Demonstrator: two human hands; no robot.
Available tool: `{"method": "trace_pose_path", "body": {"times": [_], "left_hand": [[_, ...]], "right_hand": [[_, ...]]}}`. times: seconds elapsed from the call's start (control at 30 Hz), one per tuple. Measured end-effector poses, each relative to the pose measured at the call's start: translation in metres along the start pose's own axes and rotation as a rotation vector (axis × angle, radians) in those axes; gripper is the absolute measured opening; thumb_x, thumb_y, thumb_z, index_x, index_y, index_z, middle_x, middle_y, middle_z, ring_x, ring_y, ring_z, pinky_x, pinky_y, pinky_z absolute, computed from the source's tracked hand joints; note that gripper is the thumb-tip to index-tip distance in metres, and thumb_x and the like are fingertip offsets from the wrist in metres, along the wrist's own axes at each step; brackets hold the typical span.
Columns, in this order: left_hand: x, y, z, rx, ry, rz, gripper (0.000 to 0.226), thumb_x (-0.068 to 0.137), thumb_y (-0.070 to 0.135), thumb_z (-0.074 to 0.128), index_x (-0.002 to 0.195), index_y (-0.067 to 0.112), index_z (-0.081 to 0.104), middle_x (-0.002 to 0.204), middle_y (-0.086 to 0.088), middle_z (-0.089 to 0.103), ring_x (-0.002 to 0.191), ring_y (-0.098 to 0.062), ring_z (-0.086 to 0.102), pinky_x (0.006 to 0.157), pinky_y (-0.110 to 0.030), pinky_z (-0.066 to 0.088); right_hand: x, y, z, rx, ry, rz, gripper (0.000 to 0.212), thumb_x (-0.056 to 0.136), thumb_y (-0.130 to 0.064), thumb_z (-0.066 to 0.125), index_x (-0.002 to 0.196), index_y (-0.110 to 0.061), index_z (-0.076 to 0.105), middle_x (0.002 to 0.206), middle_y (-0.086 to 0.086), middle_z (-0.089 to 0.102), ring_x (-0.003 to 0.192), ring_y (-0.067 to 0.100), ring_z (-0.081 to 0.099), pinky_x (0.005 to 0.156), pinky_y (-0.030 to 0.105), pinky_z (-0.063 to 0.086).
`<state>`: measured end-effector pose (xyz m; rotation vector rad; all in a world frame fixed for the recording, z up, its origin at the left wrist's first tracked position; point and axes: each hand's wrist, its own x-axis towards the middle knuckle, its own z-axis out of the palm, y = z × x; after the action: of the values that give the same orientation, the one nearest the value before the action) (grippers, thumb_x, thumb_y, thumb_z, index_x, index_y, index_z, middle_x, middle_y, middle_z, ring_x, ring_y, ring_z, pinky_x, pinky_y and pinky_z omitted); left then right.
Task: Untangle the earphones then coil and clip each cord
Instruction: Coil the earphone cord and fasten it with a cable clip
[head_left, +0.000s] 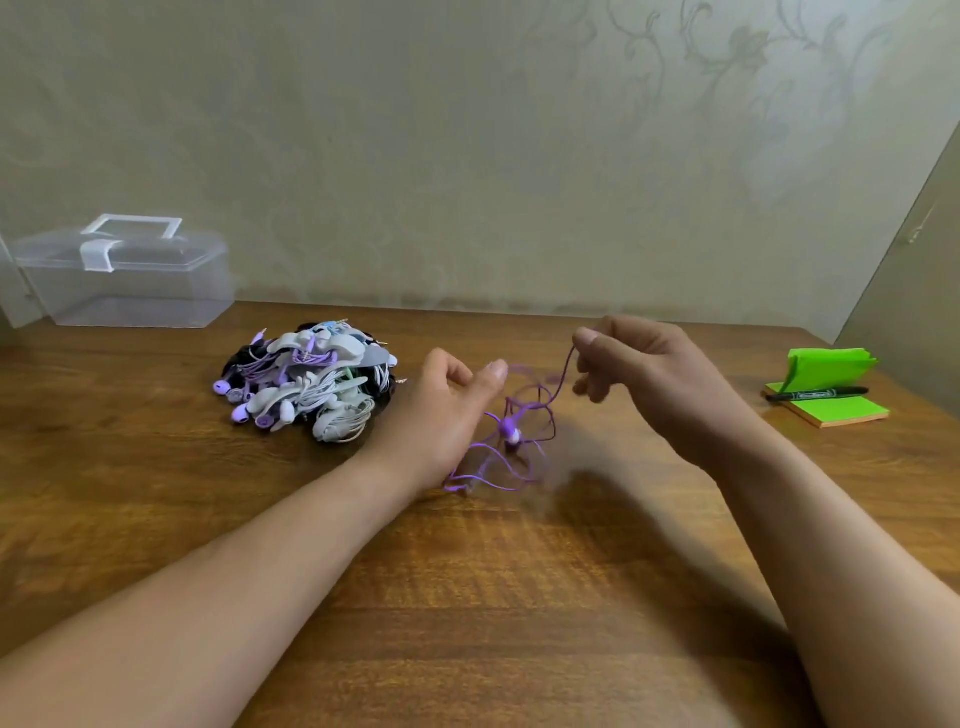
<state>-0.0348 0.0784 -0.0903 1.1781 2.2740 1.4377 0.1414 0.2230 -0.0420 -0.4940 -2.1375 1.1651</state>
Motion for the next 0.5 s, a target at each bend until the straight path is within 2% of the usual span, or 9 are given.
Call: {"method": "trace_pose_path", "body": {"times": [0.03, 0.1, 0.17, 0.23, 0.3, 0.37, 0.43, 0.5], "left_hand": [[-0.001, 0.0, 0.0, 0.105, 0.036, 0.078, 0.057, 0.088, 0.079, 0.046, 0.112, 0.028, 0.057, 0.091, 0.007, 0.06, 0.087, -0.019, 0.061, 0.083, -0.04, 0.05], [-0.004, 0.007, -0.002, 0.19, 0.081, 0.247, 0.067, 0.085, 0.08, 0.041, 0.132, 0.035, 0.055, 0.124, 0.007, 0.053, 0.118, -0.016, 0.056, 0.104, -0.038, 0.045], [-0.009, 0.015, 0.0, 0.166, -0.001, 0.379, 0.063, 0.088, 0.071, 0.05, 0.139, 0.034, 0.055, 0.138, 0.011, 0.049, 0.131, -0.009, 0.048, 0.112, -0.034, 0.039], [-0.014, 0.018, 0.005, 0.095, -0.148, 0.404, 0.033, 0.096, 0.048, 0.064, 0.123, 0.03, 0.065, 0.125, 0.013, 0.063, 0.12, -0.007, 0.057, 0.109, -0.035, 0.043], [-0.015, 0.018, 0.005, -0.036, -0.23, 0.357, 0.005, 0.099, 0.029, 0.067, 0.098, 0.024, 0.069, 0.099, 0.008, 0.074, 0.098, -0.014, 0.069, 0.097, -0.042, 0.052], [-0.012, 0.014, 0.001, -0.166, -0.275, 0.257, 0.011, 0.1, 0.017, 0.066, 0.089, 0.015, 0.066, 0.089, -0.005, 0.077, 0.09, -0.025, 0.075, 0.092, -0.05, 0.057], [-0.009, 0.011, -0.004, -0.278, -0.324, 0.166, 0.012, 0.101, 0.01, 0.064, 0.089, 0.009, 0.064, 0.088, -0.02, 0.074, 0.091, -0.031, 0.077, 0.092, -0.052, 0.059], [-0.009, 0.01, -0.008, -0.371, -0.338, 0.111, 0.011, 0.101, 0.01, 0.064, 0.091, 0.007, 0.063, 0.082, -0.021, 0.067, 0.083, -0.028, 0.078, 0.081, -0.039, 0.06]], "right_hand": [[-0.001, -0.002, 0.001, 0.008, -0.012, -0.001, 0.032, 0.105, -0.032, 0.06, 0.085, -0.009, 0.07, 0.065, 0.007, 0.064, 0.066, 0.024, 0.065, 0.068, 0.027, 0.05], [-0.002, -0.004, 0.004, -0.001, -0.04, -0.009, 0.032, 0.106, -0.035, 0.058, 0.091, -0.01, 0.071, 0.059, 0.005, 0.054, 0.056, 0.022, 0.054, 0.057, 0.024, 0.046], [-0.002, -0.005, 0.005, 0.018, -0.083, -0.026, 0.032, 0.105, -0.039, 0.059, 0.094, -0.013, 0.074, 0.057, 0.003, 0.046, 0.053, 0.019, 0.043, 0.052, 0.026, 0.038], [-0.003, -0.007, 0.006, 0.086, -0.089, -0.046, 0.033, 0.103, -0.038, 0.061, 0.095, -0.01, 0.076, 0.057, 0.002, 0.038, 0.053, 0.016, 0.033, 0.05, 0.025, 0.03], [-0.001, -0.008, 0.006, 0.145, 0.007, -0.07, 0.033, 0.103, -0.034, 0.062, 0.092, -0.008, 0.077, 0.058, 0.001, 0.043, 0.056, 0.014, 0.036, 0.053, 0.023, 0.032], [0.004, -0.004, 0.002, 0.178, 0.155, -0.072, 0.032, 0.104, -0.028, 0.061, 0.089, -0.003, 0.075, 0.064, -0.005, 0.06, 0.063, 0.01, 0.046, 0.062, 0.02, 0.041], [0.009, 0.004, -0.005, 0.279, 0.231, -0.001, 0.032, 0.104, -0.023, 0.061, 0.087, 0.002, 0.07, 0.07, -0.004, 0.066, 0.065, 0.01, 0.051, 0.077, 0.025, 0.046], [0.011, 0.012, -0.005, 0.196, 0.21, 0.11, 0.028, 0.101, -0.022, 0.061, 0.08, -0.005, 0.07, 0.067, -0.001, 0.064, 0.063, 0.011, 0.057, 0.079, 0.034, 0.048]]}}
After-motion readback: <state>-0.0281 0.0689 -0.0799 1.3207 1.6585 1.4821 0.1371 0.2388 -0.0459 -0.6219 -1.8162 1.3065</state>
